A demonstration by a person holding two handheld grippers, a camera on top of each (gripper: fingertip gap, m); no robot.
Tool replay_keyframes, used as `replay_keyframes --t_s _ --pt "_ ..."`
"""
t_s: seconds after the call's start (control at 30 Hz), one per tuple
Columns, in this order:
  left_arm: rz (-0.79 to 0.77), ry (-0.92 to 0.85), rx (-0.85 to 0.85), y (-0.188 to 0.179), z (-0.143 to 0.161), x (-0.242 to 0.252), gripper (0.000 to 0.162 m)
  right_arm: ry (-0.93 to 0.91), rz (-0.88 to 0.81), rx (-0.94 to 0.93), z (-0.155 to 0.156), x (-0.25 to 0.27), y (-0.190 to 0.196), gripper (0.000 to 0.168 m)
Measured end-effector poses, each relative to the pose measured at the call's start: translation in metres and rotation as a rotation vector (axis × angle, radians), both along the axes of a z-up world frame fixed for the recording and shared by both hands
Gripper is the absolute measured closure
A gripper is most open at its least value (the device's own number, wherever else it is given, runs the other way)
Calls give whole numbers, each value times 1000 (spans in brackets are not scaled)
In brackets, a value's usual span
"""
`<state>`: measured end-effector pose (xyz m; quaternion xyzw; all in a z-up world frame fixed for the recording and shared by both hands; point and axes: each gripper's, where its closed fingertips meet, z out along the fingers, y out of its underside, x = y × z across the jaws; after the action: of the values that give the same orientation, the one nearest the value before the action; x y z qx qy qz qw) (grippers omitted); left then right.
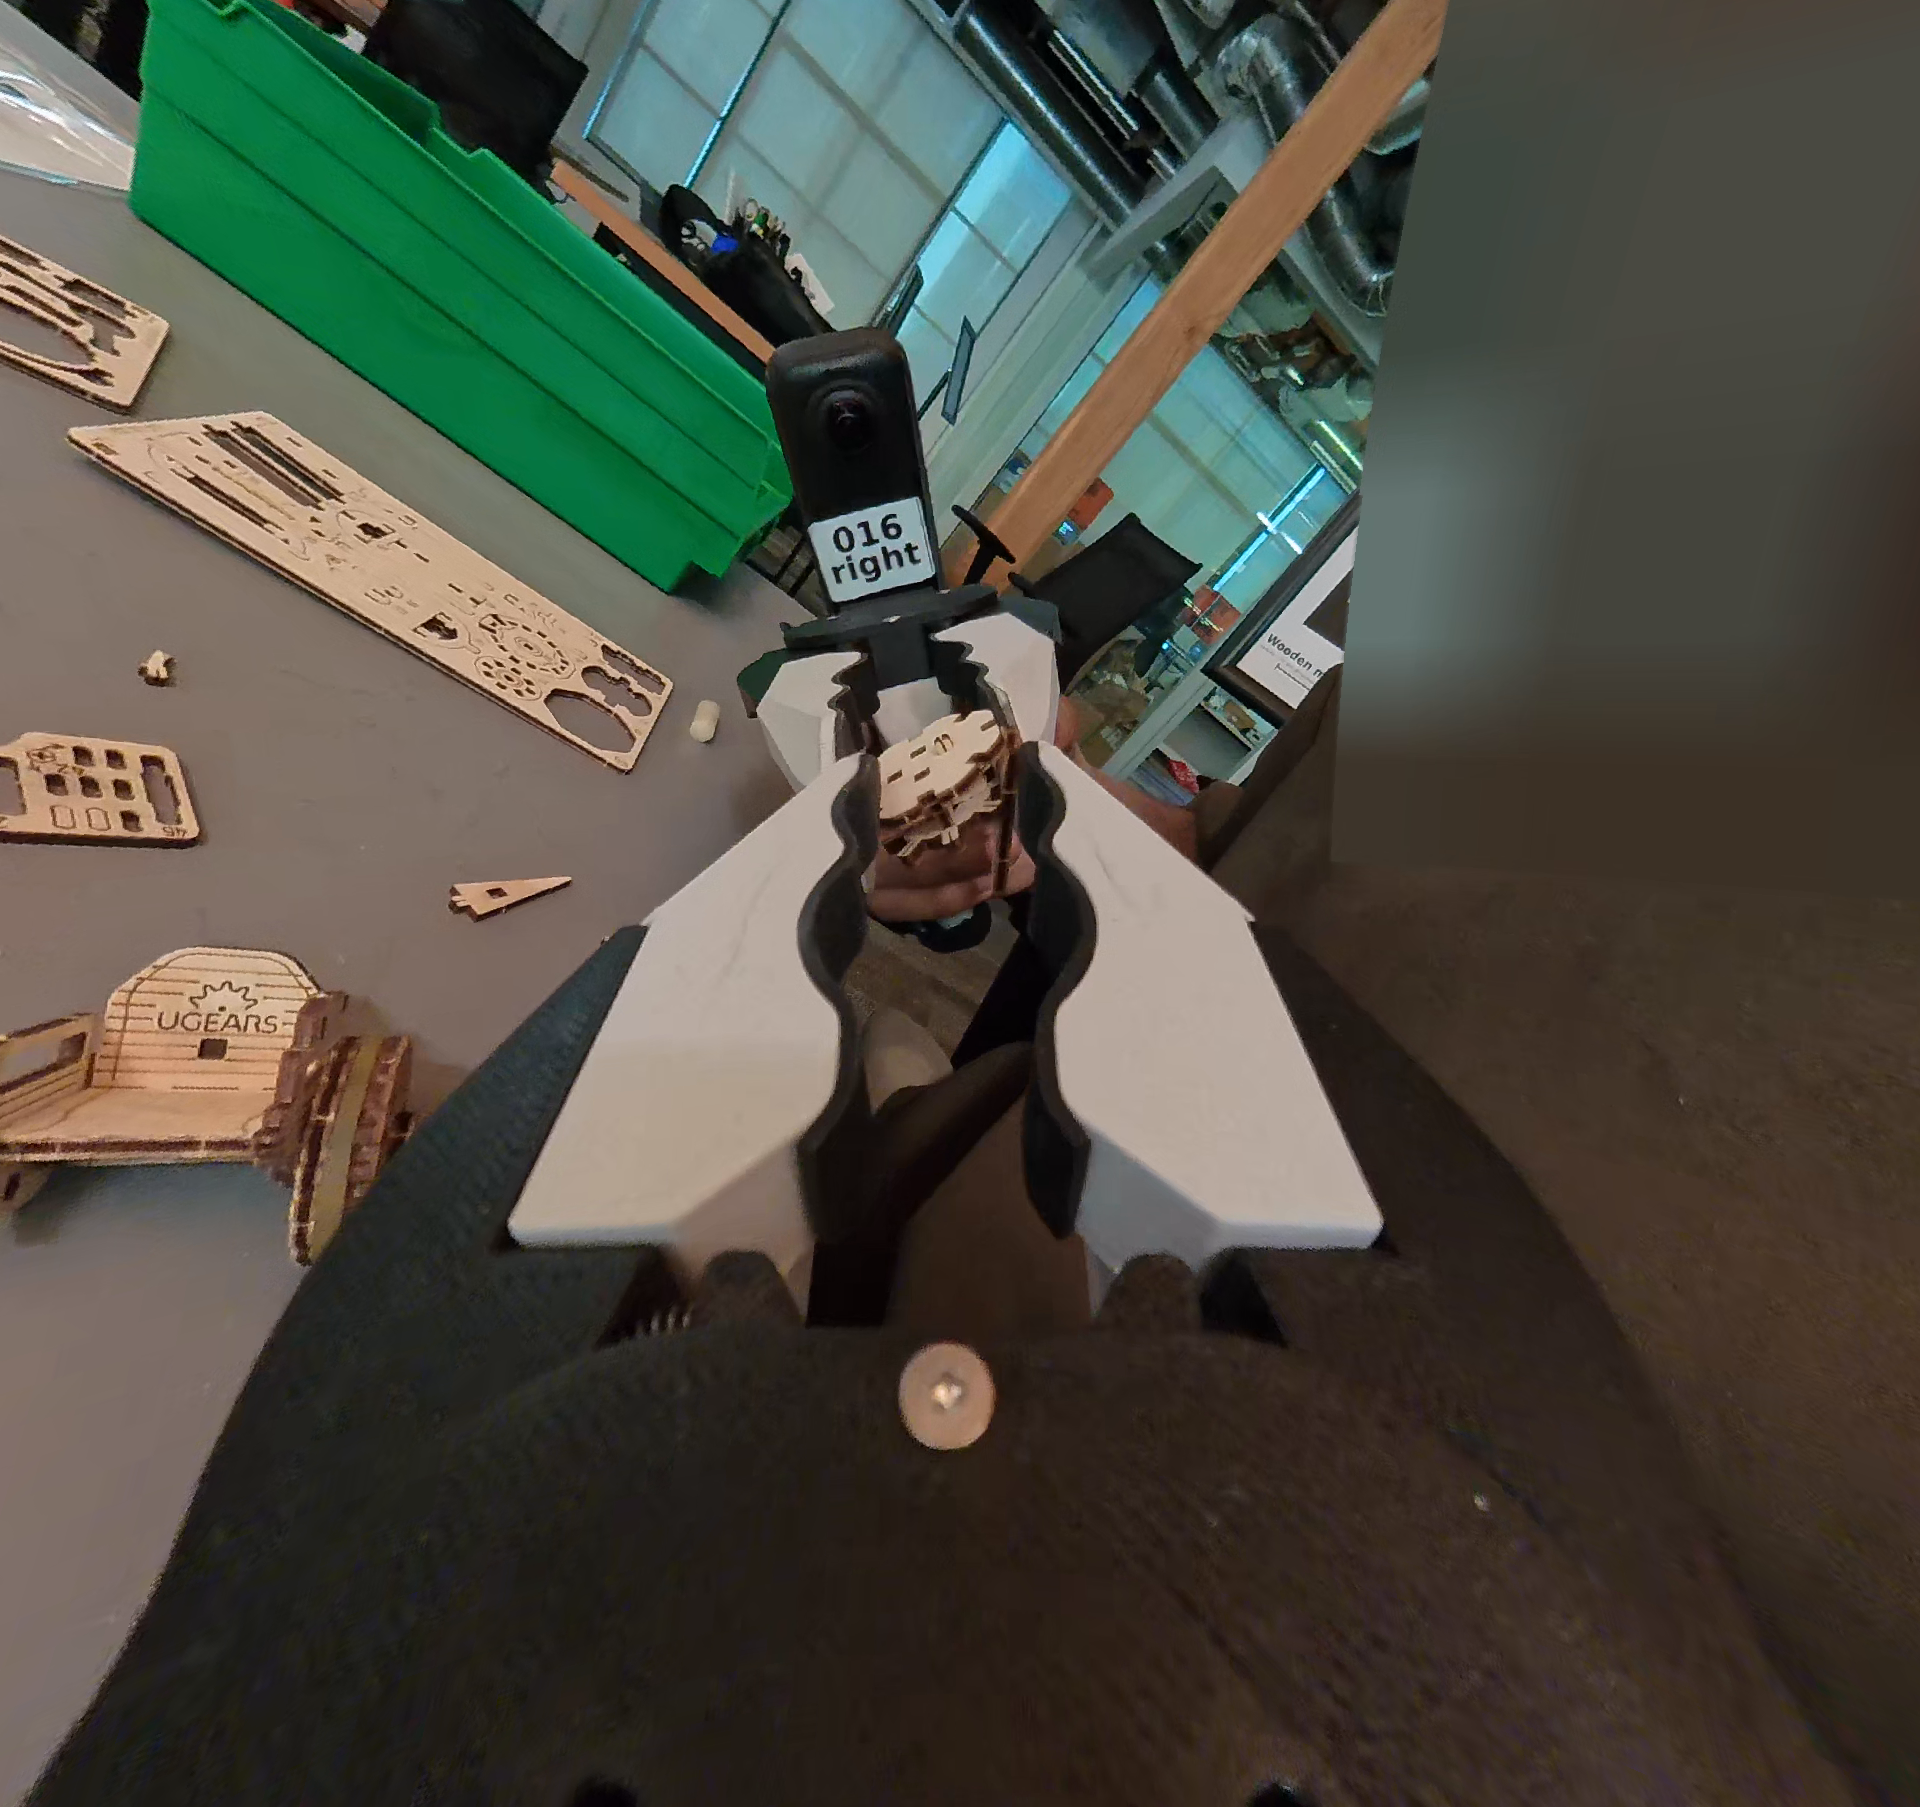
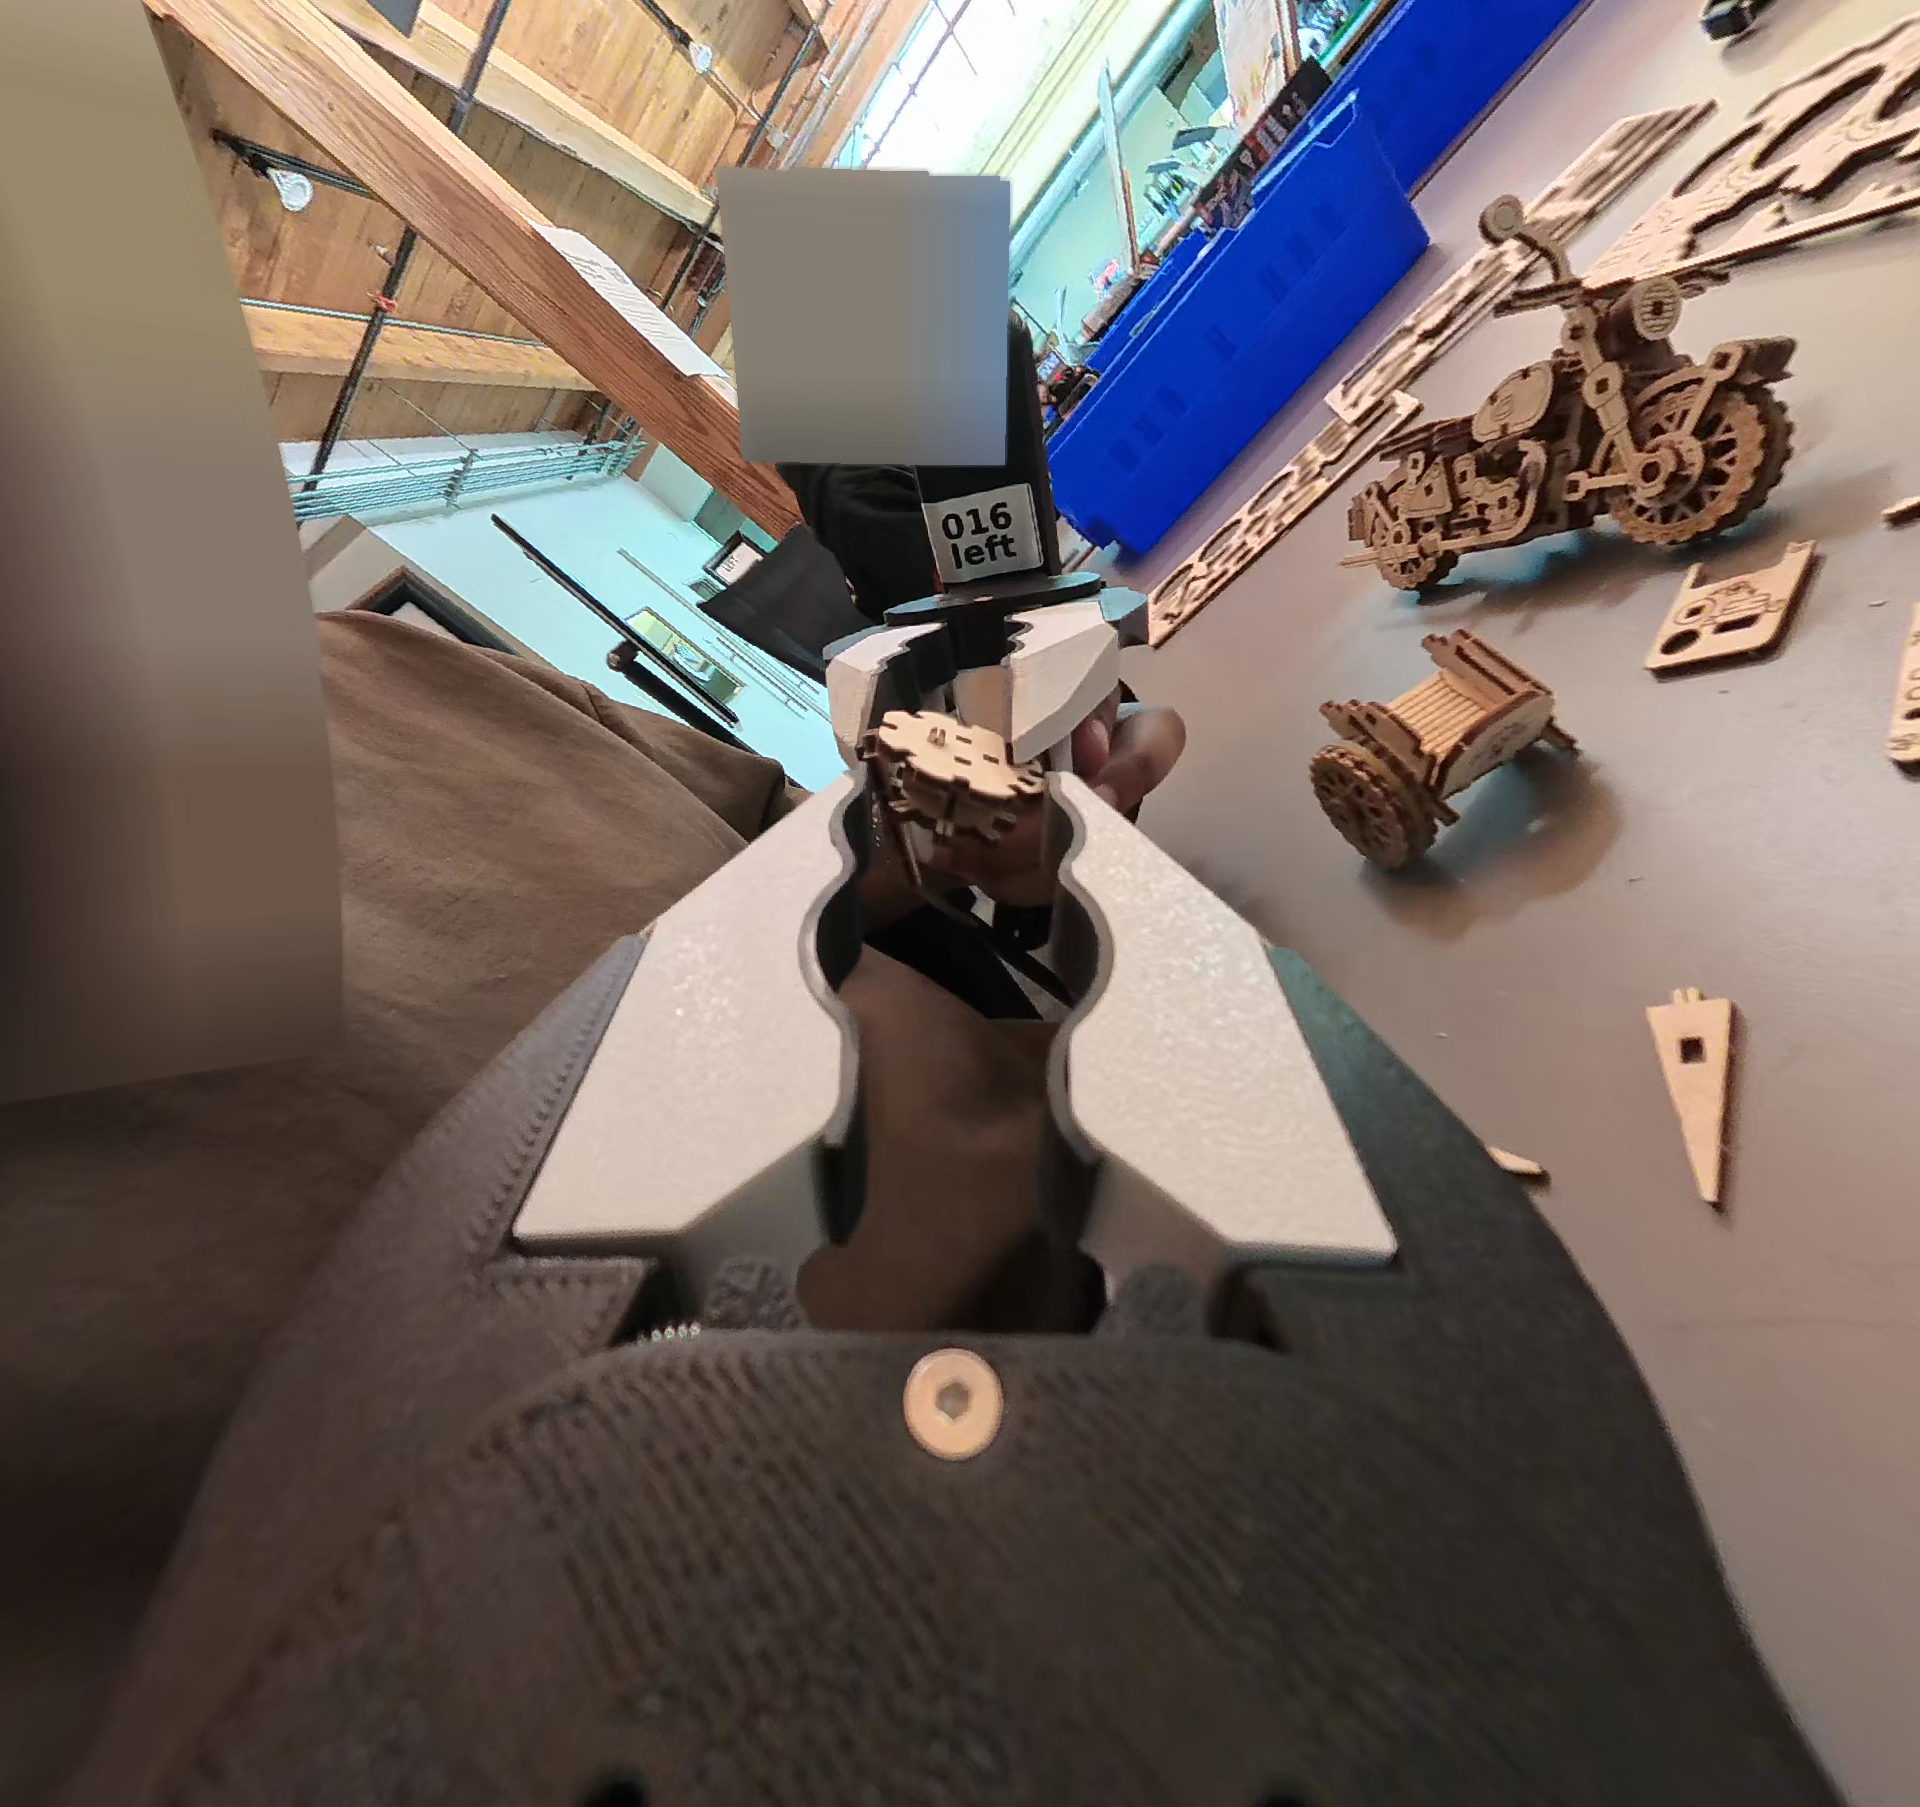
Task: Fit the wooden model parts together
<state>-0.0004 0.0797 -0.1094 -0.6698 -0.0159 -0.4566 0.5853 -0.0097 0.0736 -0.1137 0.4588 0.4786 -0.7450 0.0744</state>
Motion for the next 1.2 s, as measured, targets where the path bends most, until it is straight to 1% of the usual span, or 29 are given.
replay_keyframes --t_s 0.1,0.13,0.2,0.23,0.37,0.57,0.77,0.97,1.07,1.13,1.2 --pt "-2 17 4 -1 0 1 135 -6 7 -24 0 0 0 137" --pt "-8 20 6 -1 1 2 141 -10 -1 -23 -1 -1 0 137" --pt "-6 43 5 -1 0 4 142 -10 2 -26 -1 0 1 137" --pt "0 40 8 -1 0 4 145 -14 1 -19 -2 -1 1 138" --pt "-12 6 8 -2 2 4 145 -5 -5 0 0 0 0 138" --pt "1 25 13 -1 3 5 149 -2 -4 15 -1 1 1 140" --pt "0 -7 12 -1 4 6 149 11 -13 19 1 1 2 140" --pt "16 4 9 1 5 5 150 15 -25 31 1 0 4 140" --pt "26 -26 -6 2 5 1 149 -12 -35 -13 1 -2 5 140" --pt "12 -81 5 1 8 0 144 -40 -31 -66 0 -3 5 139" --pt "-1 -130 3 0 9 -3 145 -64 -33 -108 -1 -5 8 139"
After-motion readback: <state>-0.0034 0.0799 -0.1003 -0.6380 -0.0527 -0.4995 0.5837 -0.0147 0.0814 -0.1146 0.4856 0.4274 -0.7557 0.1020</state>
